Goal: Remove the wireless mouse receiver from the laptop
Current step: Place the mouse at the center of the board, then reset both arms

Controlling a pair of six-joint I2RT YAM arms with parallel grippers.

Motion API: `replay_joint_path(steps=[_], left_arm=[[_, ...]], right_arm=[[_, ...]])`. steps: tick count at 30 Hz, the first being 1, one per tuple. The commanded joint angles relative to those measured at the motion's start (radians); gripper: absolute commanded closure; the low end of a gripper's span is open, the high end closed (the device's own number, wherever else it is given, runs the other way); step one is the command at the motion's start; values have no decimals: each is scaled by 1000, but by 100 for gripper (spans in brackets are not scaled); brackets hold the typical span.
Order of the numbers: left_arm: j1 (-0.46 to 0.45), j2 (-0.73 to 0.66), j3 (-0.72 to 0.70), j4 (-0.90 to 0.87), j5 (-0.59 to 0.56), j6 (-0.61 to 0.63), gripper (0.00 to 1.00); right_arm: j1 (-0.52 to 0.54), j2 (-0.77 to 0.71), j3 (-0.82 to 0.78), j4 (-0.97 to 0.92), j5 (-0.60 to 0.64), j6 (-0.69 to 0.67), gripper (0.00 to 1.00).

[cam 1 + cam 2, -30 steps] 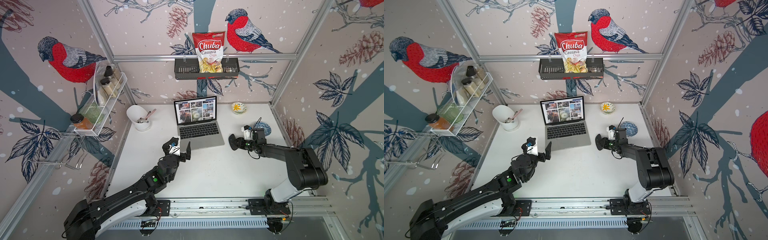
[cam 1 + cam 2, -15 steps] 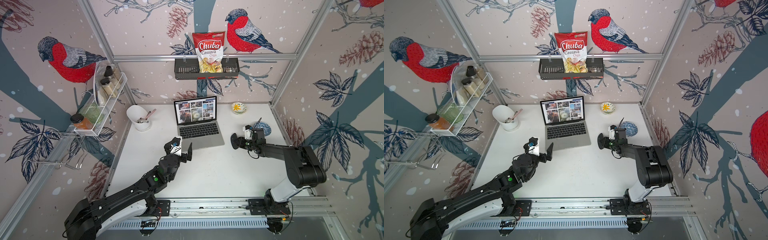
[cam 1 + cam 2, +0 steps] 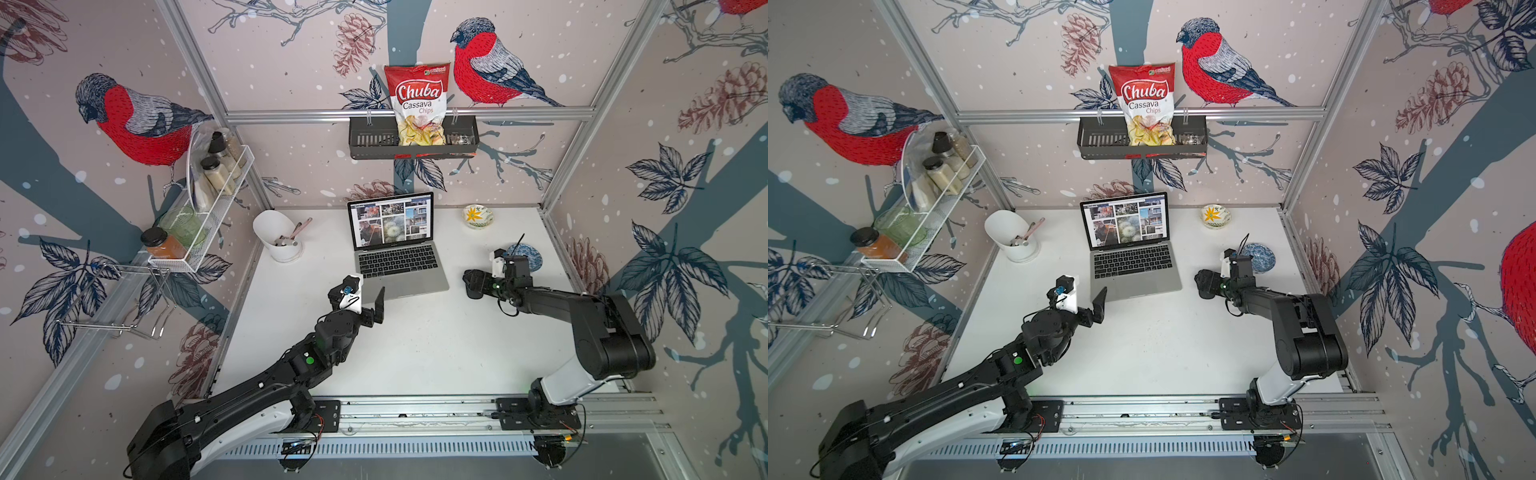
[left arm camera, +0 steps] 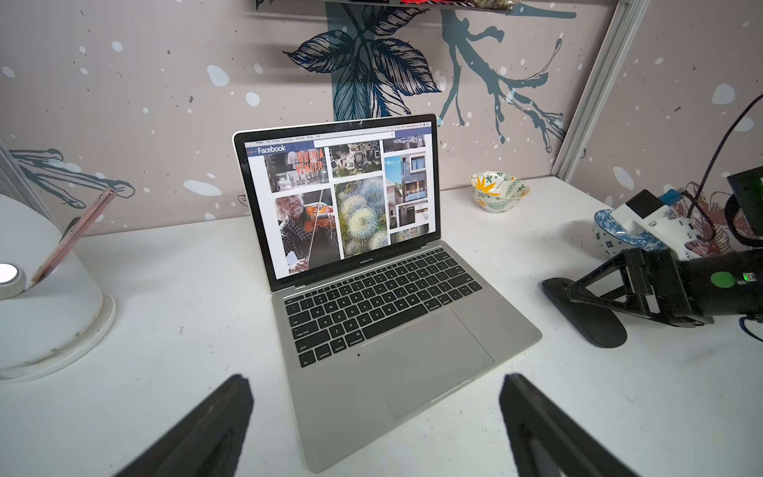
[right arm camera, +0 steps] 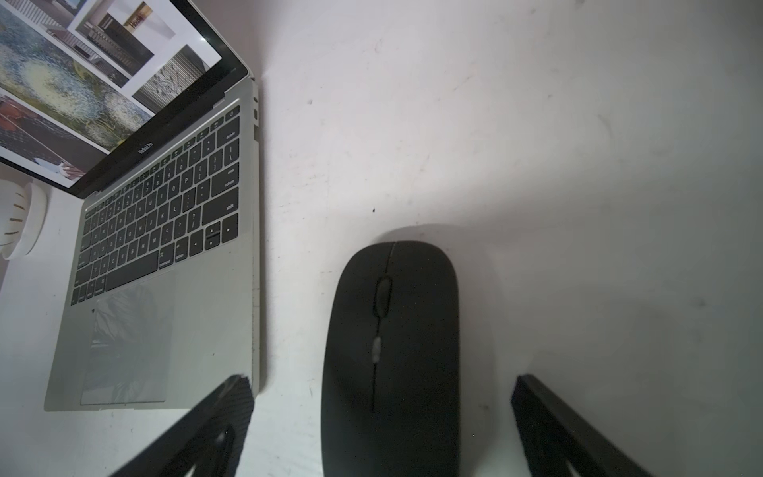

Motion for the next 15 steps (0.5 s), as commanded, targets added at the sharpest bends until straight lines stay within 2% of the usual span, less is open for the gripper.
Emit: replay_joint_path(steps=[1,4,7,11,13,15], left_arm=[[4,-8,-5,12,-1,-13,3],[4,-6,8,14,-14,-11,3],[4,9,41,26,-101,5,3],[24,69,93,130,-378,105,3],[81,115,84,250,-475,193,3],[186,152,61,347,-453,249,3]], right_arm=[[17,-13,13,-149,93,-1,0],[64,-48,65,-220,169,-27,0],[140,-118,158,-290,279,-76,0],[233,-242,266,-308,441,-176,0],[234,-314,245,-242,513,-210,0],[208,-402,143,-97,601,-256,0]])
